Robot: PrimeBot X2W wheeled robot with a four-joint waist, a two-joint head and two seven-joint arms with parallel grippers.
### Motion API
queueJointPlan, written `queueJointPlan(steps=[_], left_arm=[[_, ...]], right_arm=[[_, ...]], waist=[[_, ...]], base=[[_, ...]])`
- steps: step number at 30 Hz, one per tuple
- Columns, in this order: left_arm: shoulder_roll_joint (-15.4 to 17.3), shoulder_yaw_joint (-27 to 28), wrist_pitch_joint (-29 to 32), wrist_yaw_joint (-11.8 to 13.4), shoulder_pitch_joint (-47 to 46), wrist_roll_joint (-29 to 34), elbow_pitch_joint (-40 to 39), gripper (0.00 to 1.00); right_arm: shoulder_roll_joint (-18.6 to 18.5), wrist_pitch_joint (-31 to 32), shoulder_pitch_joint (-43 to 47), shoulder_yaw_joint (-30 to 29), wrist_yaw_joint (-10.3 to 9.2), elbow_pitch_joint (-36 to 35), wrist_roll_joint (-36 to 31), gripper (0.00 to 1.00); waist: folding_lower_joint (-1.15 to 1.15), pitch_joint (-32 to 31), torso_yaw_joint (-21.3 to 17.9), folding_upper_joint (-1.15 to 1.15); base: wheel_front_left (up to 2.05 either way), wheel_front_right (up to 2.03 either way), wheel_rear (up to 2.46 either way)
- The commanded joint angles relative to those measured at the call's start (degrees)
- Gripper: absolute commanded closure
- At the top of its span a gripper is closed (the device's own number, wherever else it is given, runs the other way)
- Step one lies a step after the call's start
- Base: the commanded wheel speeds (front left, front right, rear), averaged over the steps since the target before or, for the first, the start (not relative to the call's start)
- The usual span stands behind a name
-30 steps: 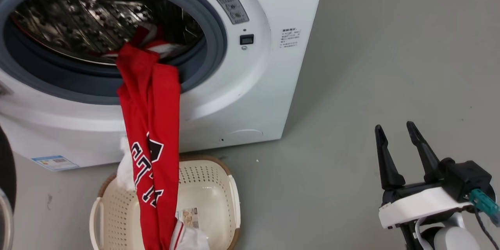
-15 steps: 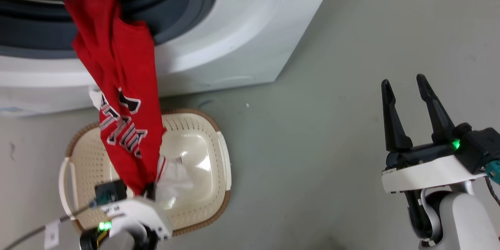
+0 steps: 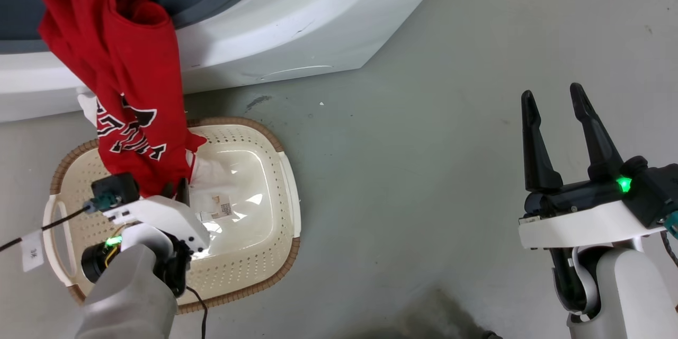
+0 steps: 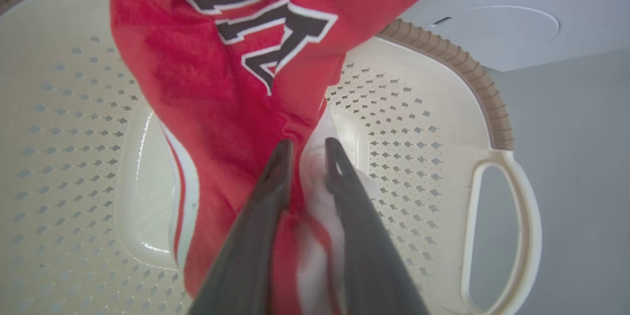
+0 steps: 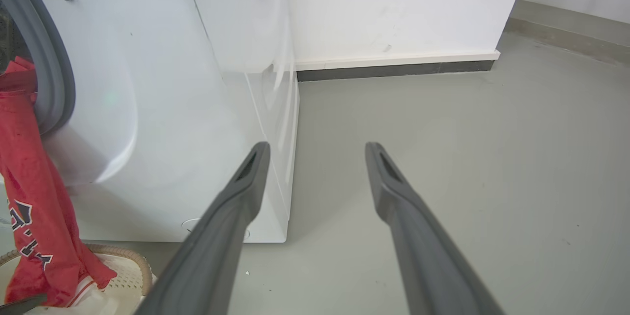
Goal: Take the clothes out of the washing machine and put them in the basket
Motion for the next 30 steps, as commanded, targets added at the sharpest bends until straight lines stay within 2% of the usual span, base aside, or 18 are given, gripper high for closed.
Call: queueJointPlan(steps=[1, 6, 11, 23, 30], left_arm=[[0.2, 0.1, -0.4, -0.3, -0.8, -0.2, 0.4, 0.0], [0.9, 0.4, -0.4, -0.7, -0.4, -0.4, 1.2, 0.0], [1.5, 2.1, -0.3, -0.7, 2.9, 0.3, -1.8, 0.0], [0.4, 9.2, -0.3, 1.6, 15.2, 8.0, -17.1, 0.0], [-2.0, 14.8, -0.3, 2.1, 20.9, 15.1, -29.6, 0.0]], right_arm=[[0.0, -0.4, -0.9, 0.0, -0.02, 0.3, 0.4, 0.0], [0.0, -1.0, -0.9, 0.2, -0.02, 1.6, 0.9, 0.0], [0.0, -1.5, -0.1, 0.1, -0.02, 2.8, 0.8, 0.0], [0.0, -0.7, 3.7, -0.4, -0.02, 4.1, 0.3, 0.0], [0.0, 0.5, 5.9, -1.2, -0.02, 3.3, 0.4, 0.0]], waist=[[-0.01, 0.0, -0.2, 0.0], [-0.01, -1.4, -0.4, 0.0], [-0.01, -5.0, 0.0, 0.0], [-0.01, -14.9, 1.6, 0.0], [-0.01, -18.1, 2.5, 0.0]], base=[[0.0, 0.0, 0.0], [0.0, 0.0, 0.0], [0.0, 0.0, 0.0], [0.0, 0.0, 0.0], [0.0, 0.0, 0.0]])
